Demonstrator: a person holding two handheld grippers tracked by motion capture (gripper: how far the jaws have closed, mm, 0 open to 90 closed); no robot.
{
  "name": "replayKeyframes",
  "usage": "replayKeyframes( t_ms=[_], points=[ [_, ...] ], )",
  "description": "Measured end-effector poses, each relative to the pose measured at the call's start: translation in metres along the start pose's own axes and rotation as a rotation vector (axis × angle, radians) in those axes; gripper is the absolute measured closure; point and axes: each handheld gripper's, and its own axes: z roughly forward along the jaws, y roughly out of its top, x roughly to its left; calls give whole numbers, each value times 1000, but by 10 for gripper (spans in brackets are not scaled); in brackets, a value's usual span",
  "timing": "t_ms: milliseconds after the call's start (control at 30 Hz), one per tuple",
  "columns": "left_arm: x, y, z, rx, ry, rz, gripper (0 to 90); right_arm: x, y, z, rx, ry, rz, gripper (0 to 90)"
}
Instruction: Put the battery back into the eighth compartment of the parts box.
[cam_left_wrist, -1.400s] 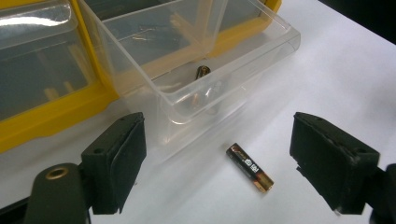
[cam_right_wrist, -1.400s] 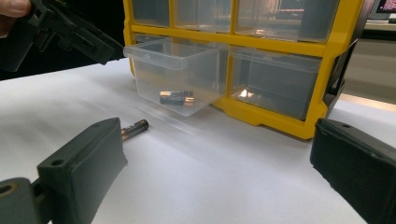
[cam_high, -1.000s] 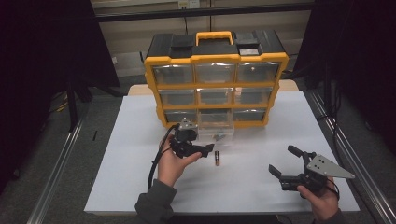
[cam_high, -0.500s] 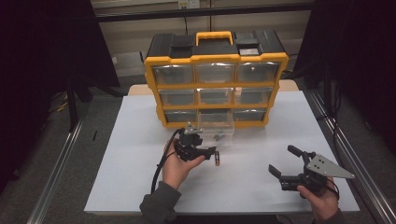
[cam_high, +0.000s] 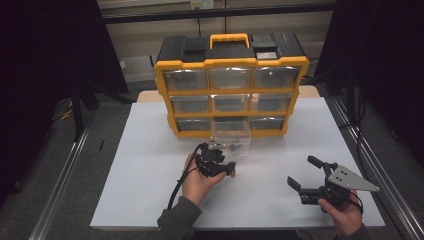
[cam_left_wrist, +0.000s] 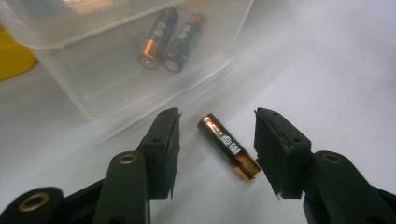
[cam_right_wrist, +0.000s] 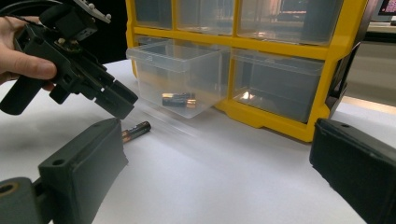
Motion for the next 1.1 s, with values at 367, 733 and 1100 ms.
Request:
replayKeyframes(
  t_ms=[367, 733, 1100],
  points=[
    [-4, -5, 12, 62, 3, -3, 592, 0, 0, -1, 2, -4, 8, 31],
    [-7, -7, 18, 115, 41, 22, 773, 0, 0, -1, -1, -4, 7, 34],
    [0, -7, 17, 109, -1, -9, 777, 0, 0, 0, 3, 1, 0, 35]
  ],
)
